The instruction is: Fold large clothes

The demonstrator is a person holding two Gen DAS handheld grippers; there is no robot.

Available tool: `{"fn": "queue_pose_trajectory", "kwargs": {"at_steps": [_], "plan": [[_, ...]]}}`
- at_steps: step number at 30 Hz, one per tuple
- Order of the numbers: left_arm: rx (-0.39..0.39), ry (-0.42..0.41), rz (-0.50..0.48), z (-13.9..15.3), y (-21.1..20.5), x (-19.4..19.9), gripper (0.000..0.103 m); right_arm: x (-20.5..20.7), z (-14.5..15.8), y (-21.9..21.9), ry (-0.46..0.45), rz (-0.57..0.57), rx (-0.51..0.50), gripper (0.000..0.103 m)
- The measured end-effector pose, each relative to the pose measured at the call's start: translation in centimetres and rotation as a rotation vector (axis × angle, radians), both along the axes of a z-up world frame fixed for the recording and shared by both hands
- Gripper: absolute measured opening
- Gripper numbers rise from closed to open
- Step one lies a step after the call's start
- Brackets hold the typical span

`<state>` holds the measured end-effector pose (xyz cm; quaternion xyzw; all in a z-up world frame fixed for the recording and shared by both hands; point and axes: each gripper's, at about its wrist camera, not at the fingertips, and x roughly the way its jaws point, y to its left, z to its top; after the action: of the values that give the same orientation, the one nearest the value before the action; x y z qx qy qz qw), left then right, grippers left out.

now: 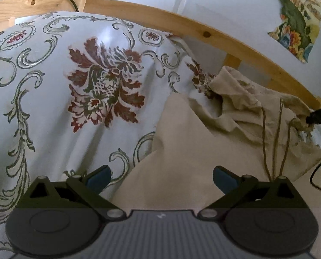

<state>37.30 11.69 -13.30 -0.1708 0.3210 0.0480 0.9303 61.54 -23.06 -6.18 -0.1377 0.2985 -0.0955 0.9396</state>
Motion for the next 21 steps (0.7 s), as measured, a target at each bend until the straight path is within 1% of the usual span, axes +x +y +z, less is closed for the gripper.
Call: {"fn": "queue_pose_trajectory", "kwargs": {"at_steps": [1, 2, 3, 6, 9, 12, 15, 17, 19, 21], "plan": [[-0.005, -0.005, 0.004, 0.1, 0.1, 0.0, 0.102, -0.5, 0.1, -0.1, -0.021, -0.004, 0.013, 0.004], [-0.008, -0.011, 0.006, 0.2, 0.1, -0.1, 0.102, -1.4, 0.2, -0.2, -0.063, 0.01, 0.014, 0.004], [-0.011, -0.02, 0.004, 0.4, 0.1, -0.2, 0.102, -2.4, 0.4, 0.0, -0.099, 0.027, 0.0, 0.004], [-0.012, -0.047, -0.005, 0.8, -0.1, -0.5, 0.102, -6.9, 1.3, 0.4, -0.224, 0.085, -0.027, 0.003], [-0.013, -0.076, -0.029, 1.3, -0.5, -1.0, 0.102, -13.6, 1.7, 1.0, -0.397, 0.177, -0.099, 0.003], [-0.025, -0.108, -0.061, 1.9, -0.8, -1.5, 0.102, -20.4, 1.3, 1.5, -0.502, 0.239, -0.158, 0.003], [-0.015, -0.127, -0.08, 2.3, -1.2, -1.9, 0.102, -26.5, -0.2, 2.2, -0.538, 0.311, -0.245, 0.005], [0.003, -0.114, -0.076, 2.3, -1.4, -2.0, 0.102, -29.7, -1.5, 2.5, -0.53, 0.346, -0.301, 0.006], [0.02, -0.062, -0.06, 2.1, -1.4, -1.8, 0.102, -31.9, -2.7, 2.6, -0.489, 0.346, -0.338, 0.007], [-0.016, -0.008, -0.064, 1.8, -1.2, -2.2, 0.102, -32.5, -3.0, 2.2, -0.451, 0.296, -0.302, 0.007]]}}
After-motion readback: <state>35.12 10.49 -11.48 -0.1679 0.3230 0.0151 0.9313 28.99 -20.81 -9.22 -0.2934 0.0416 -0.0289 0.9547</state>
